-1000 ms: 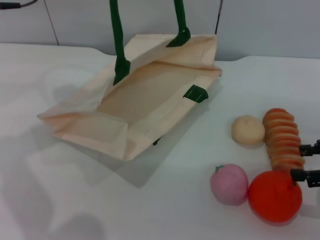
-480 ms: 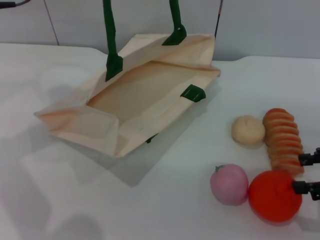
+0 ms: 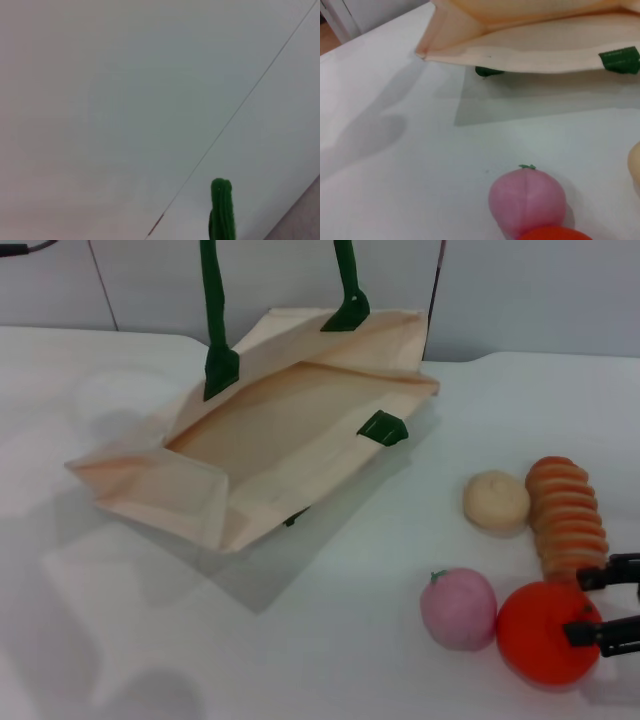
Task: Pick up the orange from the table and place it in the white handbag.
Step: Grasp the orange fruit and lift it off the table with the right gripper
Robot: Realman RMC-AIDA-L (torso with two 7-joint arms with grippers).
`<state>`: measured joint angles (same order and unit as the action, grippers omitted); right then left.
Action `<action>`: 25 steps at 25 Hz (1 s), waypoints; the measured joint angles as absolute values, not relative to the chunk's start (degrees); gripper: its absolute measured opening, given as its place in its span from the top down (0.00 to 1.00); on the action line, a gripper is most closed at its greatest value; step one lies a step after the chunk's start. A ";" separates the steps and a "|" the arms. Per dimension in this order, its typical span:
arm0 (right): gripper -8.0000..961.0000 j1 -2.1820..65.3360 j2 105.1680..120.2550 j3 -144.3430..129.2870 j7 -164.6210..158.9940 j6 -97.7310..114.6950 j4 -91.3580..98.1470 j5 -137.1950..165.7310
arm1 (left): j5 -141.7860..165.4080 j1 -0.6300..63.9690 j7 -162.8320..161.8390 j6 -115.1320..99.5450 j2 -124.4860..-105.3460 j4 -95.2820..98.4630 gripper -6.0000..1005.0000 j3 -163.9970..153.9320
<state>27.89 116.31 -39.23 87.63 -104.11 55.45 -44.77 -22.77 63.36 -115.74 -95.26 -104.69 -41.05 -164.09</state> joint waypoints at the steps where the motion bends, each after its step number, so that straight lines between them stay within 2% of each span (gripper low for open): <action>1: 0.14 28.09 116.32 -39.77 87.56 -103.49 54.89 -44.74 | -22.77 63.36 -115.74 -95.27 -104.69 -41.05 0.97 -164.09; 25: 0.15 28.31 116.37 -48.39 83.18 -97.41 53.71 -45.18 | -24.08 62.66 -115.74 -95.27 -104.68 -41.05 0.97 -164.09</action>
